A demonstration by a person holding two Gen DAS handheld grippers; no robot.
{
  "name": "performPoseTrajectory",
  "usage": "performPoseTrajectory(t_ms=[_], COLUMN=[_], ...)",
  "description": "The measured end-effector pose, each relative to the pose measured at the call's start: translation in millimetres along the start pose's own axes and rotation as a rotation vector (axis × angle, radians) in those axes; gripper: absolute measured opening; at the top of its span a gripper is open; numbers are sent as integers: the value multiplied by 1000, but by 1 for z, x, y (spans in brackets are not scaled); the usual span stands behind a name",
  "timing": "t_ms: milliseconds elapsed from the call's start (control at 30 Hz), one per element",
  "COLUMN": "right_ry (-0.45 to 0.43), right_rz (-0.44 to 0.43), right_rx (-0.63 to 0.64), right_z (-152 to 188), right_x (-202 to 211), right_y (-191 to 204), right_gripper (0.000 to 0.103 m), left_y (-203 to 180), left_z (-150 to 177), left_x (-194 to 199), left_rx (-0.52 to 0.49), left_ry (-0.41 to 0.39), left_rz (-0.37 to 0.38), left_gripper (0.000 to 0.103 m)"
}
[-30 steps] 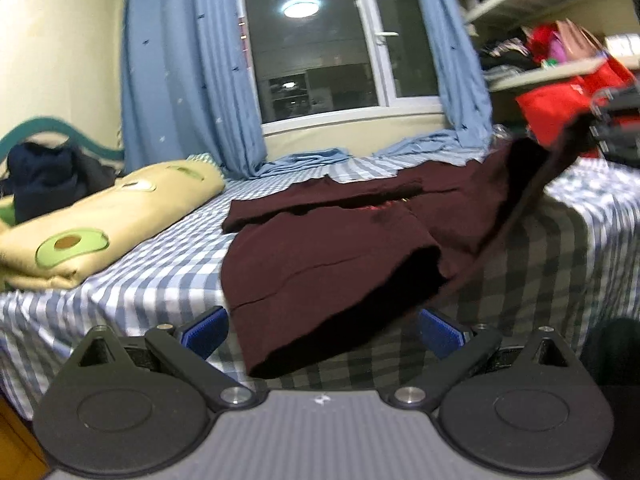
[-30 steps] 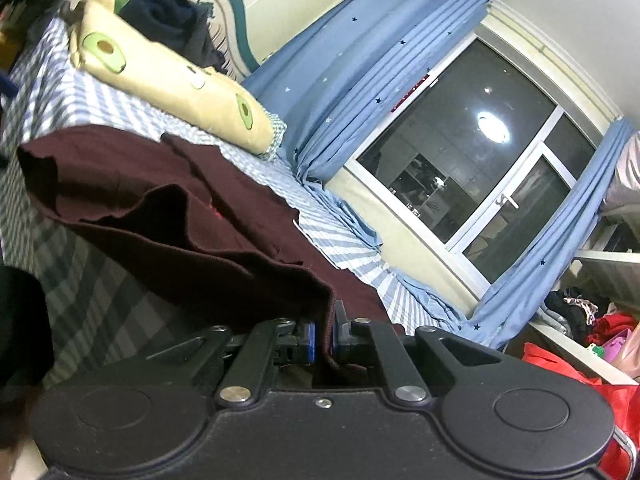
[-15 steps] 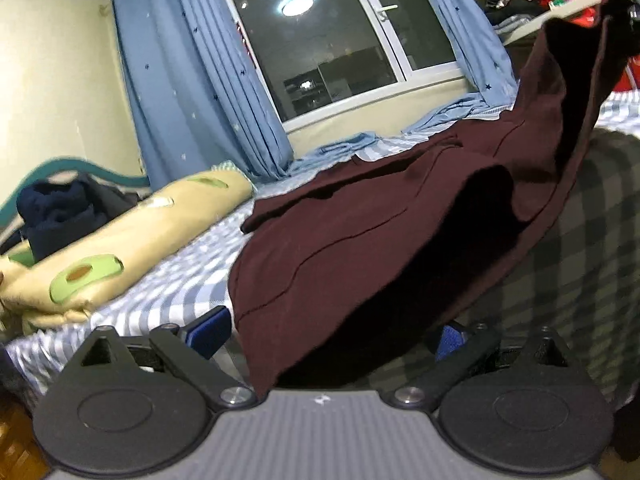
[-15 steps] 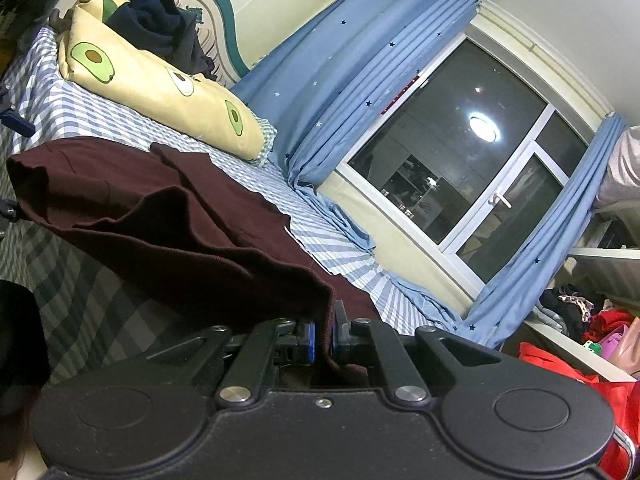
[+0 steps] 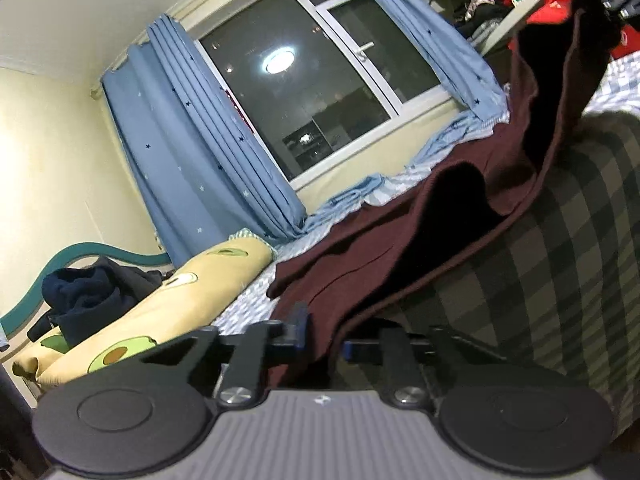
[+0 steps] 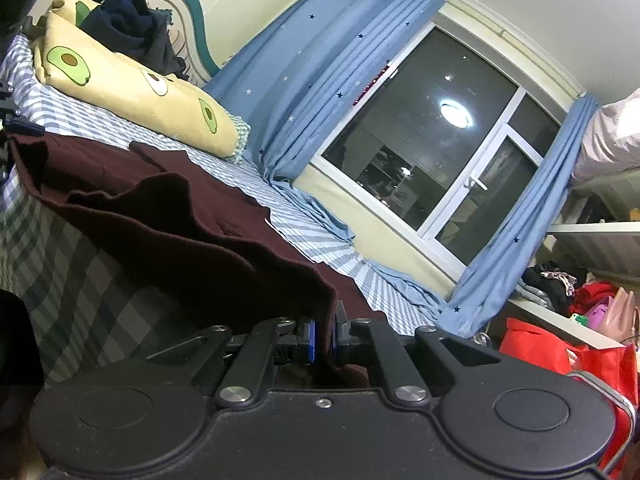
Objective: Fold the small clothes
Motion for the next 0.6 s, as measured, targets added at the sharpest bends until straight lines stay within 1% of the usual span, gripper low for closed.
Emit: performPoseTrajectory(t_ms=[67, 167, 367, 467, 600], right_ry=[-3, -15, -62, -84, -116], right_rz=[14, 42, 117, 152, 180], right_rx=[-8, -36, -69, -84, -119], right_z=[3, 7, 11, 12, 11], right_x=[2, 6, 19, 30, 53], right_y=[0, -3, -11, -18, -31], right_gripper=[6, 6, 4, 4, 4], left_y=[3, 10, 29, 38, 49], left_z=[-5, -15, -43, -57, -70], left_x=[3, 11, 24, 36, 63], left_rx=[19, 44, 129, 136, 148], left_ry=[-22, -66, -125, -175, -212], left_rz=[-12, -32, -19, -21, -5], left_gripper=[6, 3, 3, 3, 3])
Point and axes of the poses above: each gripper's, at about its wrist camera, not at the fingertips, and x roughly against the way its jaws point, y to its left, z to its underside, the point moved 3 cm from there along -x, roughly the way its jaws point, and after that the axes turned 7 degrees about y, right-handed, at the moved point
